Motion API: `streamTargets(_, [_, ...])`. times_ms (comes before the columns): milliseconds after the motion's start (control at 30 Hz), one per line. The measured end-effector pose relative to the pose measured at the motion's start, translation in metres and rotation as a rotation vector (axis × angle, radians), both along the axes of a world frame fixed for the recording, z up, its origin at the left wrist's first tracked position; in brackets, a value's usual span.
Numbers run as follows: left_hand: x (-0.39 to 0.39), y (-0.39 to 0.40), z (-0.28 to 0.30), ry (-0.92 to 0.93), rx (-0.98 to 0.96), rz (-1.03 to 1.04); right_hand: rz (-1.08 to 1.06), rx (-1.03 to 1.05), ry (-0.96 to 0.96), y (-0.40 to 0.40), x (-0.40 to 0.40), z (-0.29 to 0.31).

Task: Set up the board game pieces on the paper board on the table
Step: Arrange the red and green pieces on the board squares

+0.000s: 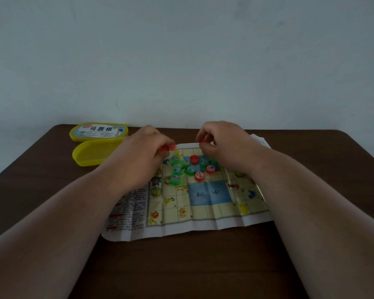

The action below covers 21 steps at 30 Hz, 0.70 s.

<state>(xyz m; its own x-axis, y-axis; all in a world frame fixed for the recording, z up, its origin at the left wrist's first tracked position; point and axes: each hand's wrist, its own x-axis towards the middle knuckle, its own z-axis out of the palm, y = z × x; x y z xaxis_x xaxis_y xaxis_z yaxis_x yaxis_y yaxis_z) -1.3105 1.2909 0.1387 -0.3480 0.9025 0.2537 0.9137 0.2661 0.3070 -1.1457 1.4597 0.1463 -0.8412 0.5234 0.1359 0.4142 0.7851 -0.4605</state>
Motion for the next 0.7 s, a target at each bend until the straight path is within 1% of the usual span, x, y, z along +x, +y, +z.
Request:
streamTargets(167, [0.003, 0.001, 0.003, -0.076, 0.063, 0.011, 0.008, 0.005, 0.012, -0.002, 0.000, 0.000])
streamTargets(300, [0.003, -0.003, 0.004, -0.095, 0.073, 0.067, 0.033, 0.101, -0.054, -0.004, 0.000, 0.004])
streamTargets(367, [0.001, -0.004, 0.004, -0.099, 0.063, 0.098, 0.038, 0.116, -0.078, -0.004, 0.000, 0.005])
streamTargets(433, [0.000, -0.004, 0.003, -0.063, 0.008, 0.107, 0.043, 0.114, -0.087, -0.003, 0.000, 0.005])
streamTargets(500, [0.002, -0.005, 0.005, -0.025, -0.018, 0.123, 0.036, 0.086, -0.063, -0.002, 0.002, 0.005])
streamTargets(600, [-0.002, -0.007, 0.011, -0.089, 0.056, 0.219, 0.006, 0.046, 0.034, -0.001, 0.004, 0.006])
streamTargets(700, [-0.004, -0.010, 0.013, -0.144, 0.020, 0.260, 0.056, 0.050, 0.035, 0.000, 0.003, 0.005])
